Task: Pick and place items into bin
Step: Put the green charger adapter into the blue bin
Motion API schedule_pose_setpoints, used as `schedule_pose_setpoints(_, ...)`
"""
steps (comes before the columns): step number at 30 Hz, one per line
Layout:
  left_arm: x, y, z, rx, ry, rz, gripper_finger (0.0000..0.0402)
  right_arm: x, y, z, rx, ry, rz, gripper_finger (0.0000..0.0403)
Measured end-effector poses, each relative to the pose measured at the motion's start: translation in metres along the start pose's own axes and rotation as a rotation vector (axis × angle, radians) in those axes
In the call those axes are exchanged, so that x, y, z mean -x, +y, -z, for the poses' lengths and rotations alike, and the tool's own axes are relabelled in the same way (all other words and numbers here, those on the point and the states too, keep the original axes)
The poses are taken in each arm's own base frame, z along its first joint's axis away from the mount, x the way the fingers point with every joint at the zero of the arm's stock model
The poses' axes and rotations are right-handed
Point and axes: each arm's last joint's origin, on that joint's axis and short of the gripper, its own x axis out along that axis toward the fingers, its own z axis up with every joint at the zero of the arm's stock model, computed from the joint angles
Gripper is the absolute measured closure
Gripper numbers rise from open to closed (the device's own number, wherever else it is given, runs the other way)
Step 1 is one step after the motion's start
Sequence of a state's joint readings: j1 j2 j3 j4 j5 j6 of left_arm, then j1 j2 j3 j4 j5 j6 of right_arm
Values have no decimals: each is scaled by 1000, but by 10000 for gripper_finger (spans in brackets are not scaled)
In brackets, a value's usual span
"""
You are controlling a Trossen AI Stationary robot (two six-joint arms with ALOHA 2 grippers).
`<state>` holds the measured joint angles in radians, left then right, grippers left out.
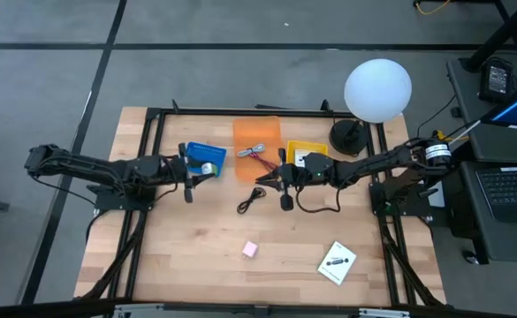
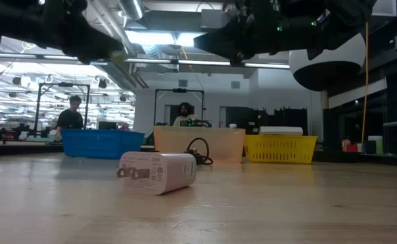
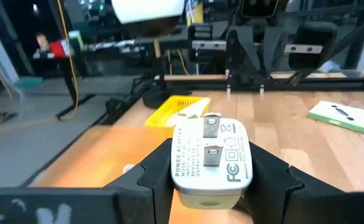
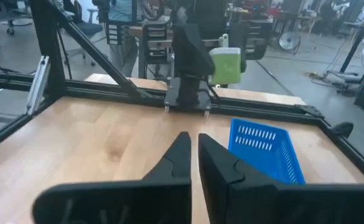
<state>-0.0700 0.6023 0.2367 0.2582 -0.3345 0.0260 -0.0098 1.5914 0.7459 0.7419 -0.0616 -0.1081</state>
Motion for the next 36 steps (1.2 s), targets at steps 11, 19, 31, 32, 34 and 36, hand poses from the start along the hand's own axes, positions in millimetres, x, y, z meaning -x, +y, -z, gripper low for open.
schedule_pose_setpoints(11, 4, 9, 9, 37, 138, -279, 259, 6, -5, -1, -51, 65, 112, 401)
schedule_pose_setpoints(19, 8, 12, 5, 124, 218, -375, 259, 24, -8, -20, -23, 100, 173, 402)
schedule_pose_setpoints(31, 1, 19, 0, 220, 368, -515, 259, 26, -15, -19, 0, 115, 194, 399)
schedule_pose_setpoints(32, -1, 20, 1, 217, 380, -529, 259, 26, -16, -18, -1, 115, 197, 399)
schedule_pose_setpoints(34, -4, 22, 5, 212, 406, -554, 259, 26, -16, -18, -2, 116, 199, 401)
schedule_pose_setpoints(36, -8, 24, 8, 221, 420, -580, 259, 26, -16, -18, -2, 116, 199, 402)
